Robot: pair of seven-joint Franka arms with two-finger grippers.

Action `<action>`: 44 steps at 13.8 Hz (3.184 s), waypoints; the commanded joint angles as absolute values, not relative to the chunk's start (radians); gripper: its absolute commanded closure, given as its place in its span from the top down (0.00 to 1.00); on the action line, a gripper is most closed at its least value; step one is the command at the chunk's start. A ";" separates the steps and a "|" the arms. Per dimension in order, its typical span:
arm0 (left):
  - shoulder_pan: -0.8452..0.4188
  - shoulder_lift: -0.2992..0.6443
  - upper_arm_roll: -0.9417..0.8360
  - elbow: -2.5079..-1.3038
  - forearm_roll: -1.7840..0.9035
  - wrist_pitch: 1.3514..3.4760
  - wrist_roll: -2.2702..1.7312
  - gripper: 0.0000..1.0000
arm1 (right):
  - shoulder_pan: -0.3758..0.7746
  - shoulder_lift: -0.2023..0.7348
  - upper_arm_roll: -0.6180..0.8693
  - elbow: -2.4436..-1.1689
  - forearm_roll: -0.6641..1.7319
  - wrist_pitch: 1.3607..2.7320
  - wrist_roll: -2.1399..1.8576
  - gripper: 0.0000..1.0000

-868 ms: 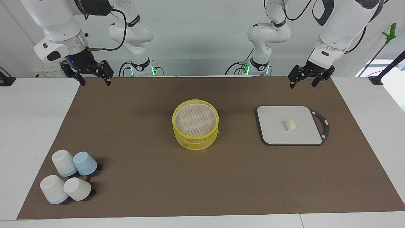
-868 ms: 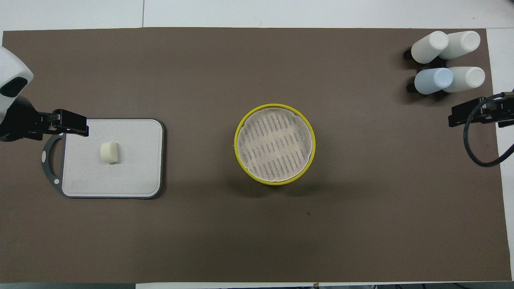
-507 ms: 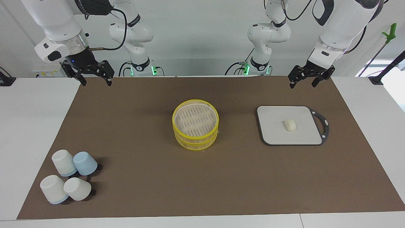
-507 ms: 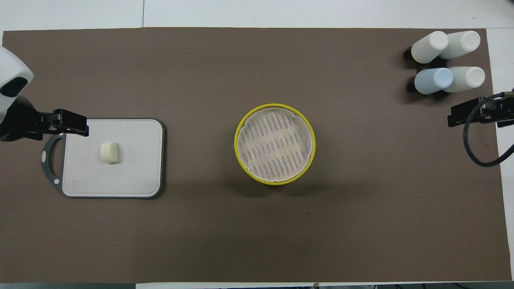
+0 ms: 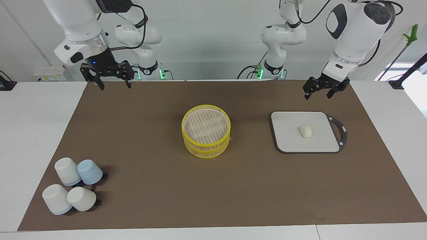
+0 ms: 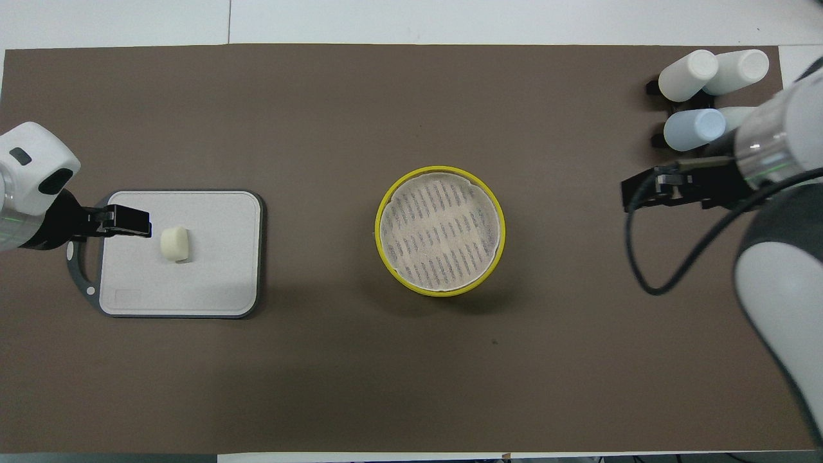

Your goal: Place bun in steamer

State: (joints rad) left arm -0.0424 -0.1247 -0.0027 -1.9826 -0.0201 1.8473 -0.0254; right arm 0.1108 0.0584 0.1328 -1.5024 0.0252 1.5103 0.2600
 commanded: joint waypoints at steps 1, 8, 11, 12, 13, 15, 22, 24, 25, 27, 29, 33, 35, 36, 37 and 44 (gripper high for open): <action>-0.020 -0.161 -0.003 -2.156 -0.032 2.020 0.008 1.00 | 0.277 0.309 0.133 -1.266 0.022 1.503 0.495 1.00; 0.023 -0.014 -0.005 -2.293 -0.032 2.344 0.031 1.00 | 0.540 0.439 0.129 -1.388 -0.052 1.926 0.763 1.00; 0.018 0.027 -0.005 -2.325 -0.032 2.451 0.011 1.00 | 0.574 0.465 0.129 -1.478 -0.081 2.031 0.792 1.00; 0.017 0.043 -0.005 -2.329 -0.032 2.470 0.005 1.00 | 0.574 0.445 0.130 -1.550 -0.086 2.081 0.784 1.00; 0.020 0.049 -0.006 -2.329 -0.032 2.474 0.008 1.00 | 0.574 0.422 0.130 -1.612 -0.087 2.129 0.782 1.00; 0.015 0.054 -0.005 -2.329 -0.032 2.474 0.009 1.00 | 0.581 0.404 0.132 -1.664 -0.087 2.164 0.779 1.00; 0.009 0.043 -0.006 -2.362 -0.032 2.467 0.003 0.49 | 0.623 0.402 0.132 -1.661 -0.103 2.155 0.735 0.03; 0.009 0.043 -0.005 -2.362 -0.032 2.465 0.003 0.41 | 0.617 0.402 0.132 -1.666 -0.103 2.158 0.692 0.00; 0.009 0.043 -0.005 -2.362 -0.032 2.464 0.003 0.38 | 0.617 0.400 0.130 -1.667 -0.103 2.154 0.687 0.00; 0.009 0.043 -0.005 -2.358 -0.032 2.456 0.003 0.32 | 0.612 0.402 0.127 -1.654 -0.120 2.119 0.651 0.00; 0.009 0.048 -0.006 -2.332 -0.032 2.424 0.003 0.30 | 0.598 0.408 0.127 -1.550 -0.138 1.986 0.632 0.00; 0.006 0.051 -0.015 -2.185 -0.035 2.259 -0.005 0.30 | 0.528 0.370 0.126 -1.436 -0.127 1.812 0.513 0.00; -0.069 0.055 -0.017 -2.035 -0.075 2.131 -0.125 0.30 | 0.429 0.313 0.127 -1.437 -0.120 1.725 0.381 0.00; -0.127 0.066 -0.015 -1.944 -0.077 2.055 -0.228 0.30 | 0.379 0.280 0.127 -1.448 -0.114 1.679 0.321 0.00; -0.190 0.099 -0.015 -1.863 -0.077 1.995 -0.338 0.30 | 0.332 0.253 0.127 -1.454 -0.104 1.639 0.278 0.00; -0.615 0.238 -0.014 -1.712 -0.066 2.115 -0.865 0.30 | -0.070 0.100 0.126 -1.661 -0.035 1.572 -0.231 0.00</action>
State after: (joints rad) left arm -0.5424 0.1676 -0.0380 -1.7419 -0.0687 2.0509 -0.7956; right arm -0.0040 0.1565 0.1083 -1.5607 -0.0502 1.5526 -0.1454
